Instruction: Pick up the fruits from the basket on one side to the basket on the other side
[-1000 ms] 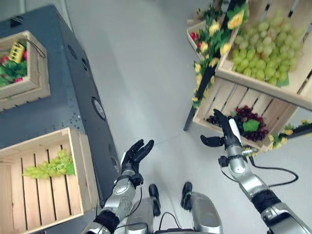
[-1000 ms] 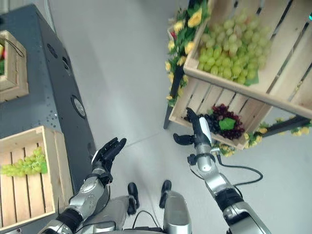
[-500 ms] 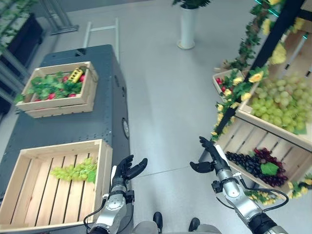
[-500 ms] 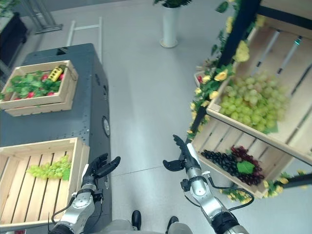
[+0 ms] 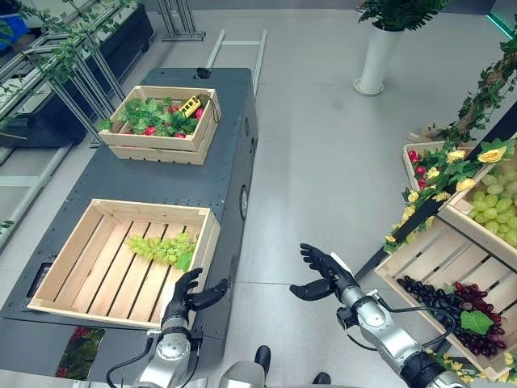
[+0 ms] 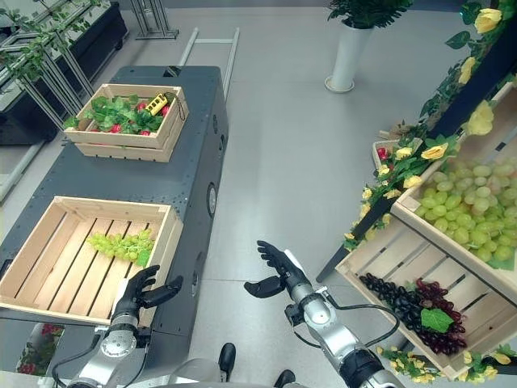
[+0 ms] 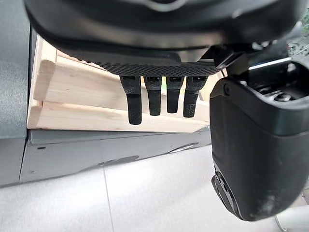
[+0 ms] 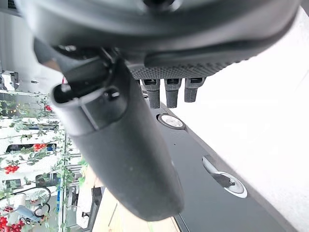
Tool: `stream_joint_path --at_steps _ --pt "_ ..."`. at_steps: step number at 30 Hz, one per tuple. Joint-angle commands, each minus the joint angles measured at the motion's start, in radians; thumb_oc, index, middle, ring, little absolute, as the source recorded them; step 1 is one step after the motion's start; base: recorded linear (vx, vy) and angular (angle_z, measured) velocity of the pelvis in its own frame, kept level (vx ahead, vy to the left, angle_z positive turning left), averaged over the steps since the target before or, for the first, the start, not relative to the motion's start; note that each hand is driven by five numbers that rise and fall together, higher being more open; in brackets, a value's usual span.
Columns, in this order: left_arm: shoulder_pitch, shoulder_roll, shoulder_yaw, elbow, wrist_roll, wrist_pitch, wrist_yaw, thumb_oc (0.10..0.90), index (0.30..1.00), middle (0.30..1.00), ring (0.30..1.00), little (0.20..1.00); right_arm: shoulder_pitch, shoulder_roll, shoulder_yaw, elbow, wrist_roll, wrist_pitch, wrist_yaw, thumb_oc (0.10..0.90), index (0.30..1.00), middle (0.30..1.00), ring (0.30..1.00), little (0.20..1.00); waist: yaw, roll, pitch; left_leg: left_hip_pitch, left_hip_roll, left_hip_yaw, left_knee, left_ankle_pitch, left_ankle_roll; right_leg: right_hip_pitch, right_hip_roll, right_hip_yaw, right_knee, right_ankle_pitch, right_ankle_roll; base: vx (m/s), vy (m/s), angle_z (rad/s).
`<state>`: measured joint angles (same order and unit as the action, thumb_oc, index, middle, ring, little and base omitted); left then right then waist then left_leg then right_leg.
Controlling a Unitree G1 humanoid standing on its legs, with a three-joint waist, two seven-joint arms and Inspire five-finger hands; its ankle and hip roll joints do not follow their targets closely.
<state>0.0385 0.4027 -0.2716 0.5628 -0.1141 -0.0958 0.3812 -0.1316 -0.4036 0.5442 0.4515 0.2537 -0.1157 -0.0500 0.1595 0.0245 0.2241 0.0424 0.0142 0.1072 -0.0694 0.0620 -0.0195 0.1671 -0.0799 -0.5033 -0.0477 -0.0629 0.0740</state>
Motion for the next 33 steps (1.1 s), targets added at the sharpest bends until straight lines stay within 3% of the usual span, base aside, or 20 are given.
stream_joint_path --at_steps 1,2,4,8,9,10,12,13,14,16,17,19,23,27,33 --pt "-0.135 0.095 0.031 0.013 0.075 -0.059 0.049 0.8 0.9 0.9 0.9 0.9 -0.055 -0.001 0.005 -0.074 0.058 -0.066 -0.03 0.8 0.9 0.9 0.9 0.9 -0.025 -0.016 0.017 -0.084 0.084 0.152 0.104 -0.045 -0.055 -0.031 -0.073 -0.014 0.1 -0.046 -0.041 0.0 0.127 1.46" --pt "-0.151 0.096 0.021 0.031 0.073 -0.062 0.057 0.8 0.9 0.9 0.9 0.9 -0.063 -0.002 0.009 -0.053 0.073 -0.076 -0.023 0.8 0.9 0.9 0.9 0.9 -0.025 -0.014 0.027 -0.084 0.069 0.116 0.084 -0.035 -0.05 -0.028 -0.074 0.002 0.112 -0.048 -0.034 0.07 0.155 1.14" --pt "-0.163 0.098 0.028 0.056 0.081 -0.09 0.038 0.8 0.9 0.9 0.9 0.9 -0.054 -0.005 0.0 -0.039 0.092 -0.088 -0.013 0.8 0.9 0.9 0.9 0.9 -0.035 -0.014 0.025 -0.073 0.073 0.16 0.098 -0.048 -0.042 -0.019 -0.089 -0.01 0.113 -0.046 -0.02 0.13 0.214 0.45" --pt "-0.151 0.118 0.02 0.01 0.1 -0.08 0.026 0.8 0.9 0.9 0.9 0.9 -0.018 0.016 -0.019 -0.013 0.081 -0.139 0.001 0.8 0.9 0.9 0.9 0.9 -0.023 -0.007 0.007 -0.042 0.038 0.152 0.062 -0.069 -0.009 0.003 -0.108 -0.02 0.135 -0.057 0.004 0.14 0.189 0.02" --pt "-0.157 0.126 0.011 -0.015 0.131 -0.071 0.02 0.8 0.9 0.9 0.9 0.9 -0.013 0.032 -0.028 -0.023 0.083 -0.15 -0.011 0.8 0.9 0.9 0.9 0.9 -0.029 -0.004 0.01 -0.031 0.012 0.139 0.055 -0.086 0.021 -0.051 -0.136 0.008 0.303 -0.044 0.018 0.13 0.174 0.0" --pt "-0.157 0.127 0.011 -0.016 0.134 -0.071 0.019 0.8 0.9 0.9 0.9 0.9 -0.013 0.033 -0.029 -0.024 0.083 -0.152 -0.012 0.8 0.9 0.9 0.9 0.9 -0.028 -0.006 0.009 -0.032 0.009 0.139 0.055 -0.087 0.024 -0.059 -0.141 0.012 0.315 -0.045 0.02 0.11 0.153 0.02" --pt "-0.16 0.146 0.002 -0.027 0.151 -0.079 0.015 0.8 0.9 0.9 0.9 0.9 0.004 0.026 -0.035 -0.053 0.094 -0.159 -0.014 0.8 0.9 0.9 0.9 0.9 -0.056 -0.004 0.028 -0.017 -0.003 0.103 0.055 -0.098 0.041 -0.147 -0.131 0.099 0.455 -0.039 0.027 0.1 0.004 0.14" --pt "-0.179 0.158 -0.018 -0.024 0.145 -0.088 0.008 0.8 0.9 0.9 0.9 0.9 0.011 0.017 -0.034 -0.064 0.103 -0.162 -0.021 0.8 0.9 0.9 0.9 0.9 -0.088 0.004 0.04 -0.01 0.002 0.059 0.053 -0.091 0.032 -0.174 -0.095 0.185 0.364 -0.054 0.009 0.1 -0.094 0.28" --pt "-0.201 0.165 -0.031 -0.02 0.138 -0.099 0.007 0.8 0.9 0.9 0.9 0.9 0.007 0.013 -0.035 -0.066 0.107 -0.167 -0.027 0.8 0.9 0.9 0.9 0.9 -0.107 0.01 0.047 -0.014 0.005 0.035 0.056 -0.089 0.028 -0.182 -0.085 0.23 0.295 -0.049 0.003 0.01 -0.108 0.56" --pt "-0.262 0.187 -0.06 -0.015 0.113 -0.116 0.017 0.8 0.9 0.9 0.9 0.9 -0.033 0.016 -0.026 -0.045 0.098 -0.176 -0.026 0.8 0.9 0.9 0.9 0.9 -0.128 0.02 0.058 -0.039 0.011 0.026 0.056 -0.081 0.03 -0.211 -0.09 0.278 0.191 0.028 0.003 -0.1 -0.107 0.8" --pt "-0.301 0.196 -0.085 -0.016 0.108 -0.119 0.036 0.8 0.9 0.9 0.9 0.9 -0.057 0.02 -0.02 -0.031 0.084 -0.167 -0.023 0.8 0.9 0.9 0.9 0.9 -0.147 0.017 0.073 -0.049 0.009 0.023 0.067 -0.095 0.041 -0.258 -0.075 0.329 0.222 0.035 0.005 -0.03 -0.224 0.76" --pt "-0.308 0.191 -0.093 -0.041 0.186 -0.13 0.062 0.8 0.9 0.9 0.9 0.9 -0.069 0.012 -0.027 -0.025 0.1 -0.141 -0.024 0.8 0.9 0.9 0.9 0.9 -0.147 0.005 0.07 -0.057 0.033 0.032 0.064 -0.078 0.019 -0.208 -0.062 0.3 0.145 0.019 0.0 0.1 -0.301 0.82" --pt "-0.32 0.2 -0.099 -0.048 0.251 -0.153 0.119 0.8 0.9 0.9 0.9 0.9 -0.063 -0.014 -0.046 -0.001 0.101 -0.137 0.016 0.8 0.9 0.9 0.9 0.9 -0.145 -0.003 0.069 -0.062 0.051 0.039 0.076 -0.065 -0.002 -0.165 -0.06 0.259 0.118 0.01 -0.012 0.14 -0.109 0.57" --pt "-0.409 0.249 -0.094 0.009 0.311 -0.137 0.21 0.8 0.9 0.9 0.9 0.9 -0.085 -0.057 -0.04 0.005 0.101 -0.126 0.009 0.8 0.9 0.9 0.9 0.9 -0.151 0.004 0.088 -0.096 0.054 0.022 0.091 -0.06 -0.015 -0.182 -0.067 0.242 0.144 -0.017 -0.02 0.07 0.014 0.05" --pt "-0.602 0.37 -0.119 0.227 0.417 -0.134 0.347 0.8 0.9 0.9 0.9 0.9 -0.128 -0.098 -0.015 -0.008 0.094 -0.121 0.014 0.8 0.9 0.9 0.9 0.9 -0.184 0.011 0.174 -0.171 0.061 0.026 0.155 -0.066 -0.031 -0.267 -0.077 0.255 0.218 -0.048 -0.036 0.0 0.102 -0.04"
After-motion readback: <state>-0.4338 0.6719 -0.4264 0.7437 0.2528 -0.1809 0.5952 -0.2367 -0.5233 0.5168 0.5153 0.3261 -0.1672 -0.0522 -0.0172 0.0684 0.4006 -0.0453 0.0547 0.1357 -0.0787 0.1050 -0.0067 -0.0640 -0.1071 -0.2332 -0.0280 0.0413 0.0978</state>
